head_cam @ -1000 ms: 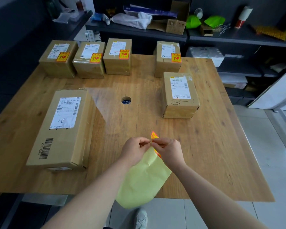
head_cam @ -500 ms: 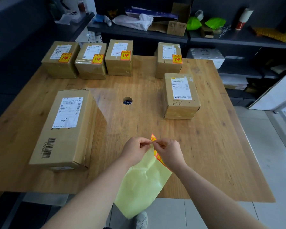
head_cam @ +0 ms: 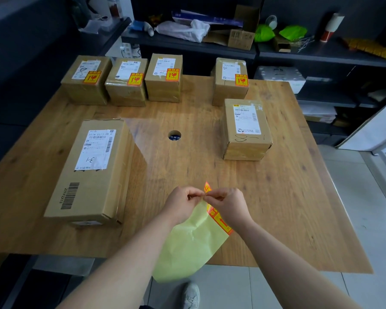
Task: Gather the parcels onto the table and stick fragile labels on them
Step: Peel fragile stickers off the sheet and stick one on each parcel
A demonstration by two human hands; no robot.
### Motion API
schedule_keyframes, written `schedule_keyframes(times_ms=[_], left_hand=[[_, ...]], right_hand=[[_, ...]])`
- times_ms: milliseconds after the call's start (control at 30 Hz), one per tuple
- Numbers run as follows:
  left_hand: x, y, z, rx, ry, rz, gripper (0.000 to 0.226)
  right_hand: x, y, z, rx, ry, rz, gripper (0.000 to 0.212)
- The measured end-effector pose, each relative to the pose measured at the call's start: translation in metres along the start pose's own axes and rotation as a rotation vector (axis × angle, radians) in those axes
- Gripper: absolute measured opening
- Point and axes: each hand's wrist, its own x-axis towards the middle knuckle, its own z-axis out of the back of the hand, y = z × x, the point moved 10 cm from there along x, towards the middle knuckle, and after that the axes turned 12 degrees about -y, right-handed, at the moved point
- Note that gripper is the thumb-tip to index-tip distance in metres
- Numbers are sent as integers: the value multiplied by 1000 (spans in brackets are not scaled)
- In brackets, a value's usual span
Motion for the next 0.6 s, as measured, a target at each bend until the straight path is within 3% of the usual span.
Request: schedule_keyframes(times_ms=[300, 467, 600], left_hand=[[-4, -1, 8, 28, -54, 32, 11], [0, 3, 27, 293, -185, -10, 18], [3, 4, 28, 508, -197, -91, 28]], right_hand=[[1, -11, 3, 28, -46, -77, 8], [3, -29, 12, -41, -67, -191, 9], [2, -44, 11, -33, -43, -299, 14]])
